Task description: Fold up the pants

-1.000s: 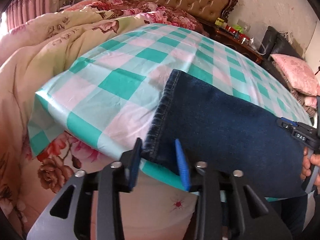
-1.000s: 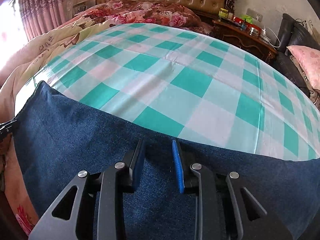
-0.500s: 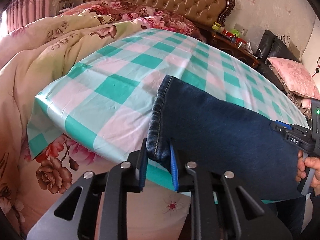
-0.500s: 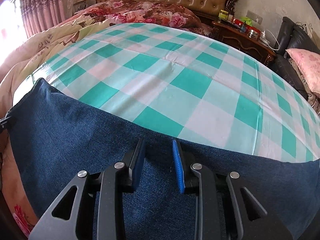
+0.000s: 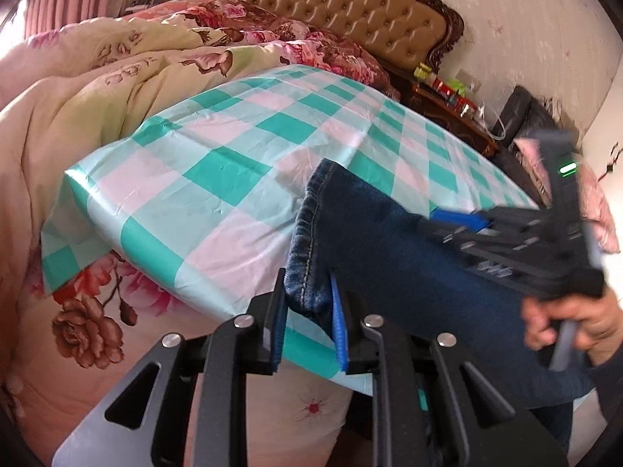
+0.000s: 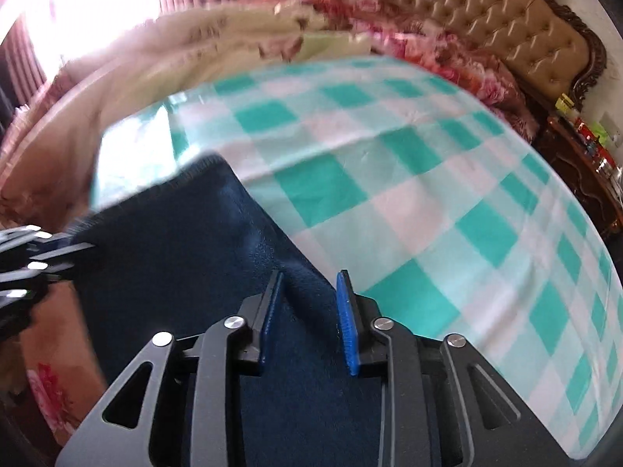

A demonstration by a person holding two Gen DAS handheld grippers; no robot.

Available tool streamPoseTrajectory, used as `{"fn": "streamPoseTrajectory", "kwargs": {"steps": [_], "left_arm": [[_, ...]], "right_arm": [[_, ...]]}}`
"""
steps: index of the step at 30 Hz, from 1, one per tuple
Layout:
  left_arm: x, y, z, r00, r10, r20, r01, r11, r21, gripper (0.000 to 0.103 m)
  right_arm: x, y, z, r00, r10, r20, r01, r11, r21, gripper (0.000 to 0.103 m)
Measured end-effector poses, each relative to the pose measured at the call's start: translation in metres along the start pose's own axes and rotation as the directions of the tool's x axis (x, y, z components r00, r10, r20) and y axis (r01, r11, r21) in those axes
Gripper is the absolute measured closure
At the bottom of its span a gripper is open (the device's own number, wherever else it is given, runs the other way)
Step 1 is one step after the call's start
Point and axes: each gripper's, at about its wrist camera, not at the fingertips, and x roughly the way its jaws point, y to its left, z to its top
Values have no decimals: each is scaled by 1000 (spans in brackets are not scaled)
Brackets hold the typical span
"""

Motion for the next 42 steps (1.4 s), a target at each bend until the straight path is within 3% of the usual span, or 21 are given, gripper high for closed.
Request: {"fn": "streamPoseTrajectory", "kwargs": {"steps": [1, 2, 3, 5, 8, 10, 12, 13, 17, 19, 21, 24, 27, 28, 30, 34, 35, 39, 42], "left_arm": [[0, 1, 0, 1000, 6, 4, -6, 1000, -5, 62], [0, 4, -2, 1000, 10, 6, -10, 1000, -14, 56], [0, 6, -2, 1000, 14, 10, -14, 1000, -13, 51], [3, 6, -4, 999, 38, 1, -38, 999, 7, 51], [10, 2, -7, 998, 61, -20, -60, 997, 53, 51], [12, 0, -7, 996, 89, -26, -87, 993, 75, 58], [12, 0, -5, 995, 93, -28, -91, 993, 71, 69], [13, -1, -3, 997, 59, -42, -56, 996, 69, 79], [18, -9, -1, 991, 105, -77, -98, 991, 89, 79], [17, -4, 2, 993, 81, -87, -78, 996, 42, 82], [12, -2, 4, 994, 58, -89, -57, 998, 15, 83], [-5, -23, 9, 994, 97, -55, -92, 992, 81, 84], [-30, -71, 13, 986, 169, 17, -168, 961, 219, 85], [-39, -98, 12, 979, 198, 53, -205, 934, 291, 85], [-49, -142, 4, 963, 245, 115, -271, 871, 409, 85], [-56, -253, -45, 924, 279, 262, -383, 657, 649, 88], [-54, -284, -69, 918, 261, 298, -396, 590, 703, 88], [-38, -364, -160, 930, 174, 323, -367, 432, 824, 88], [-20, -391, -214, 936, 164, 312, -351, 357, 866, 89]], "right_arm": [[0, -3, 0, 1000, 4, 8, -4, 1000, 17, 80], [-1, -4, 0, 1000, 8, 4, -8, 1000, 28, 80], [-2, -5, 0, 1000, 9, 1, -9, 999, 35, 80], [0, -8, -2, 1000, 22, 1, -22, 999, 49, 80], [2, -12, -2, 999, 52, -3, -52, 995, 89, 80], [4, -16, -1, 998, 67, -7, -66, 991, 113, 80], [7, -20, 3, 997, 82, -7, -80, 987, 139, 79], [9, -24, 4, 995, 98, -6, -96, 982, 165, 78], [-3, -45, 0, 996, 83, 22, -86, 958, 273, 74], [-25, -60, -12, 992, 114, 63, -129, 930, 345, 66], [-45, -76, -36, 991, 128, 43, -134, 900, 415, 55], [-71, -97, -79, 979, 196, 50, -194, 844, 500, 48], [-92, -124, -127, 952, 287, 108, -290, 726, 623, 37], [-96, -134, -145, 925, 352, 142, -351, 653, 671, 37], [-104, -147, -170, 889, 415, 192, -415, 557, 719, 37], [-132, -178, -222, 847, 438, 301, -485, 404, 776, 30], [-138, -184, -233, 840, 439, 320, -496, 380, 781, 29], [-160, -211, -280, 828, 416, 375, -516, 306, 800, 28], [-162, -219, -302, 831, 411, 376, -507, 280, 815, 28]]}}
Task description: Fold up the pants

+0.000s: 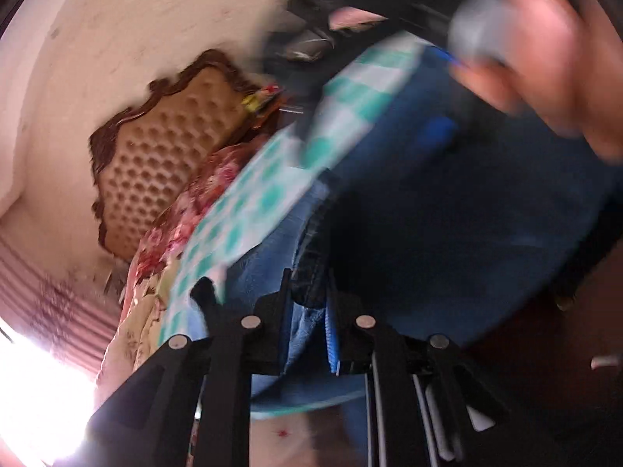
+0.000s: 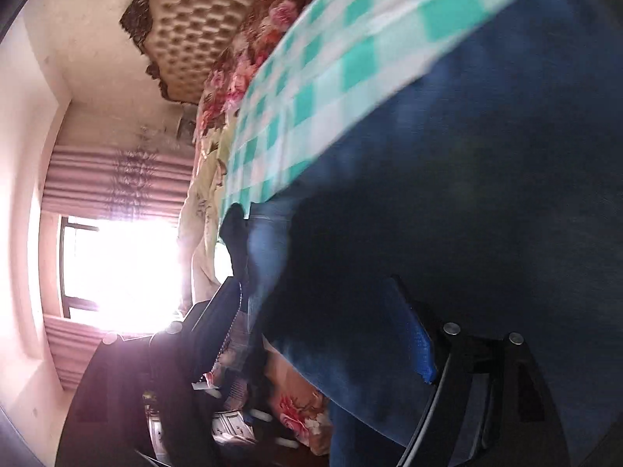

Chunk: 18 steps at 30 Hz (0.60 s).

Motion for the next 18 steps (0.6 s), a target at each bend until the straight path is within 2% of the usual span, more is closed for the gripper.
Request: {"fn": "streamPoseTrajectory", "kwargs": {"steps": [2, 3, 5, 6, 14, 18], "left_arm": [[4, -18, -3, 1000, 16, -17, -16, 1000, 20, 88], [8, -15, -5, 999, 8, -38, -9, 1000, -19, 84], [15, -4, -9, 997, -20, -72, 13, 995, -96, 84], [17, 0, -10, 997, -17, -73, 9, 995, -104, 84], [13, 13, 5, 998, -59, -12, 55, 979, -194, 88], [3, 27, 9, 995, -92, 24, 95, 950, -299, 88]], "right_arm": [[-4, -10, -2, 1000, 12, -1, -12, 1000, 29, 28], [-4, -12, -3, 1000, 14, -5, -14, 999, 31, 28], [-2, -12, -4, 1000, 12, -18, -12, 1000, 16, 28], [0, -9, -5, 1000, 11, -25, -11, 1000, 7, 28], [9, -5, -2, 998, 22, -67, -22, 1000, 3, 28], [14, -3, 0, 997, 3, -82, -3, 1000, 5, 28]]}}
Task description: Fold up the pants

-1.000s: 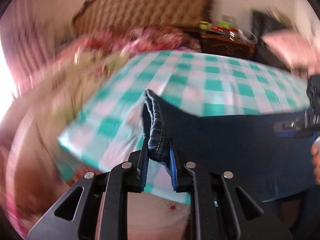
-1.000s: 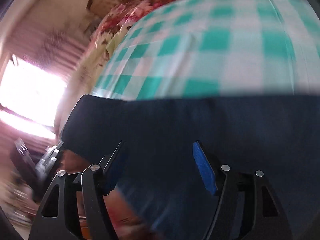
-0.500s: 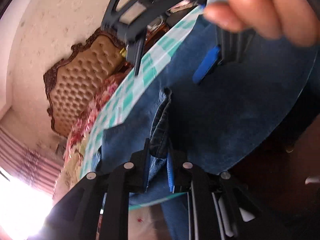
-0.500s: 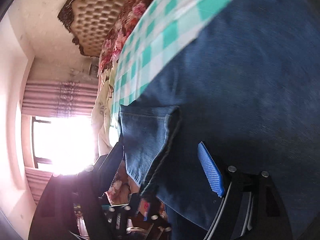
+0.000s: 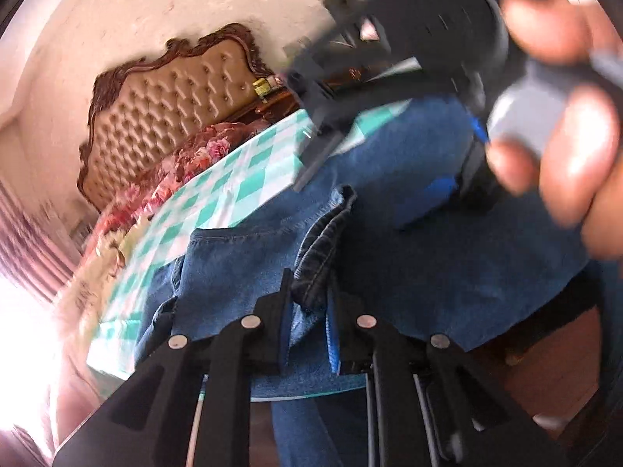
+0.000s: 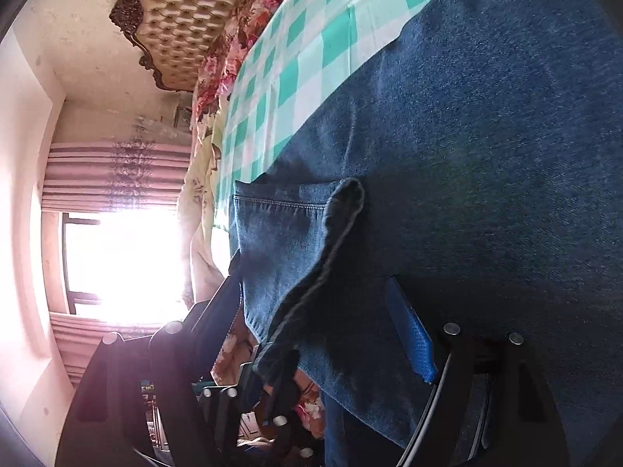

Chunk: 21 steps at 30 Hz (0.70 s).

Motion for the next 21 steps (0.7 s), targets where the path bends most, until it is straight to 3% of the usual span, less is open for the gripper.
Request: {"fn": "streamPoseTrajectory", "kwargs": {"steps": [3, 5, 9, 13, 17, 19, 20, 21], "left_arm": [[-10, -1, 6, 999, -18, 38, 18, 1000, 3, 88], [-12, -5, 8, 998, -30, 49, 29, 999, 14, 88], [-12, -19, 17, 996, -57, 62, 54, 997, 46, 88], [-7, -49, 33, 989, -119, 92, 113, 991, 69, 88], [2, -81, 40, 971, -229, 71, 222, 971, 92, 86], [-3, -85, 42, 945, -320, 76, 312, 945, 95, 67], [-9, -77, 43, 925, -370, 84, 367, 929, 51, 63], [-14, -62, 43, 918, -383, 105, 386, 923, -7, 61]], "right_arm": [[10, 9, 7, 1000, -20, -12, 19, 1000, -24, 28], [17, 19, 17, 999, -32, -3, 31, 998, -59, 36], [18, 36, 31, 986, -148, 70, 159, 969, -188, 96], [-14, 27, 36, 960, -225, 165, 259, 941, -220, 97], [-36, 4, 40, 942, -277, 190, 312, 930, -193, 97], [-44, -9, 38, 931, -297, 210, 338, 921, -194, 97], [-47, -14, 38, 931, -299, 210, 338, 922, -187, 97], [-48, -17, 38, 932, -297, 208, 335, 925, -181, 97]]}}
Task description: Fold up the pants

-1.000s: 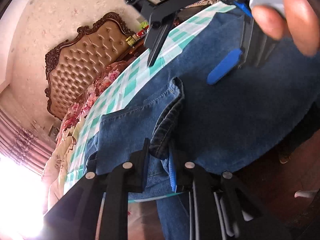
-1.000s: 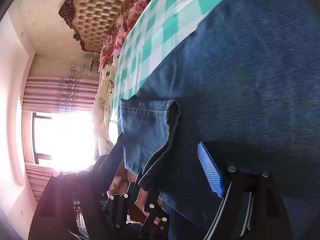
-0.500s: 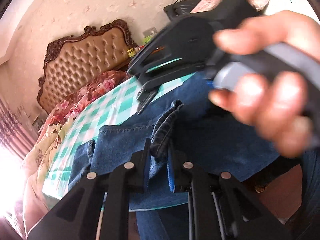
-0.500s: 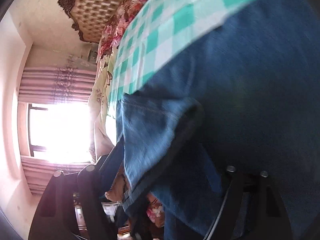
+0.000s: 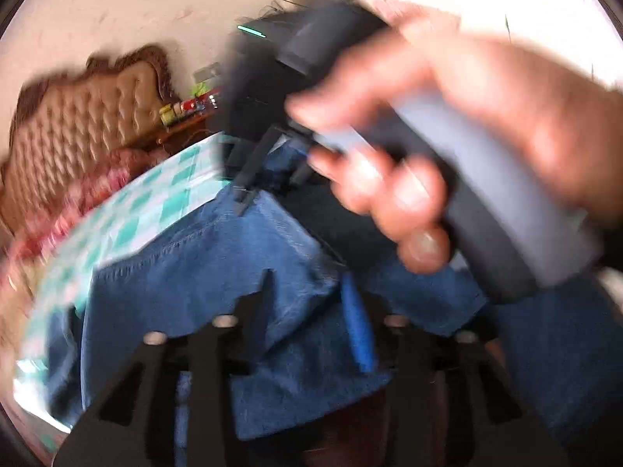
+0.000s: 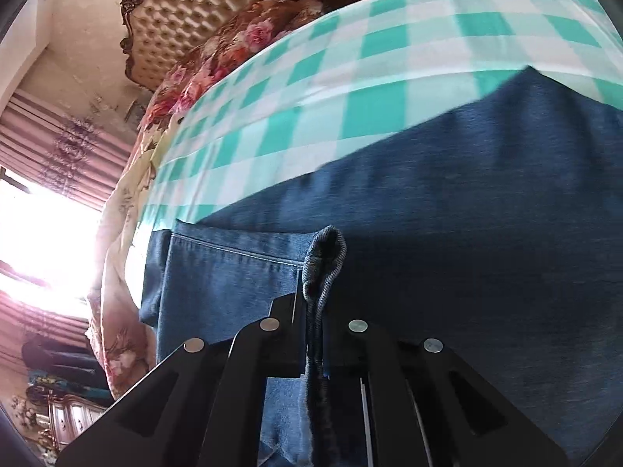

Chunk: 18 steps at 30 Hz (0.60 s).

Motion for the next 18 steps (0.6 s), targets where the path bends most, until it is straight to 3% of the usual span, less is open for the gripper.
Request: {"fn": "streamPoseTrajectory", "kwargs": {"steps": [2, 4, 5, 7, 8, 10, 13, 16, 18], "left_arm": [[-27, 46, -1, 999, 20, 40, -13, 987, -162, 61], [-46, 95, -9, 988, 152, 41, -135, 953, -271, 61], [-54, 126, -19, 953, 303, 15, -286, 913, -290, 60], [-49, 156, -36, 860, 509, -36, -506, 843, -180, 51], [-34, 167, -50, 813, 577, -77, -580, 814, -30, 51], [-12, 179, -71, 774, 621, -124, -605, 783, 143, 51], [9, 191, -84, 765, 624, -158, -580, 775, 251, 54], [26, 195, -96, 773, 598, -209, -519, 787, 333, 54], [29, 193, -104, 772, 595, -221, -513, 790, 336, 54]], "right_arm": [[0, -6, 0, 1000, 6, -3, -6, 1000, 9, 97], [-1, -9, -1, 1000, 13, -1, -13, 1000, 17, 97], [-1, -8, 0, 1000, 16, 0, -16, 1000, 19, 97], [-4, -11, -3, 1000, 21, 2, -22, 999, 31, 97], [-4, -12, -3, 1000, 21, 2, -21, 999, 34, 97], [-6, -14, -6, 1000, 9, 1, -9, 999, 35, 97], [-5, -11, -6, 1000, -2, 0, 2, 999, 40, 97], [-3, -13, -7, 1000, -6, -7, 7, 999, 53, 97], [-3, -14, -8, 1000, -9, -10, 10, 999, 52, 97]]}}
